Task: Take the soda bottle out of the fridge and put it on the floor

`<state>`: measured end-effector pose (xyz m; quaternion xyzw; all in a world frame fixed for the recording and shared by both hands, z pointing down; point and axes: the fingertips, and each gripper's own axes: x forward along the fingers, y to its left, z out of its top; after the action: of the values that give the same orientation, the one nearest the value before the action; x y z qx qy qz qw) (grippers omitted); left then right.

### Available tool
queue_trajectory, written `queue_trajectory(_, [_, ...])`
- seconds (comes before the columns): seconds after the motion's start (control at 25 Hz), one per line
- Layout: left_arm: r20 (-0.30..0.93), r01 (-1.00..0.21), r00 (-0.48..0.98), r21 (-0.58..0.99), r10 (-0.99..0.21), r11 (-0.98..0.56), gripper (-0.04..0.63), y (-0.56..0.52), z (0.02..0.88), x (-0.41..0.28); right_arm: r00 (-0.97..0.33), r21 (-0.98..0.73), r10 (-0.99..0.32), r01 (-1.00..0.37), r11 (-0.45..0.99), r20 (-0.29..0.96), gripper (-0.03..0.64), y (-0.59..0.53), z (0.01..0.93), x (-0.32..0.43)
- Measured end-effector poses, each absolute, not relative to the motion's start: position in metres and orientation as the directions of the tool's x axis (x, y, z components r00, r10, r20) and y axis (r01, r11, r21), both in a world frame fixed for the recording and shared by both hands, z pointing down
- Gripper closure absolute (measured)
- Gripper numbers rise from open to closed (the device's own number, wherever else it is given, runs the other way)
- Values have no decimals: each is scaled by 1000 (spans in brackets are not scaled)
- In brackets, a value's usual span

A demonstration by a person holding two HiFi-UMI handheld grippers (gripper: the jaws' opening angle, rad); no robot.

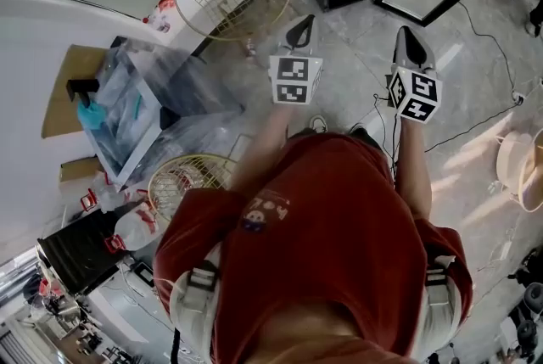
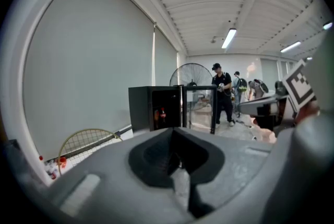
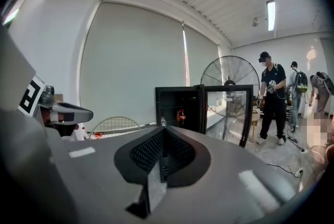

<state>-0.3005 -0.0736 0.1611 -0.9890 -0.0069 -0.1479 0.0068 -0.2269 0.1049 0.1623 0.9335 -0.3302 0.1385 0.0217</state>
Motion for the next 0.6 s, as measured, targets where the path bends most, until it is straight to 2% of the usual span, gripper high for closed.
queue_trajectory(0.6, [290, 67, 954, 19, 70, -998, 595, -104, 177, -300, 767, -86, -577, -579, -811, 280, 615, 80, 176, -241])
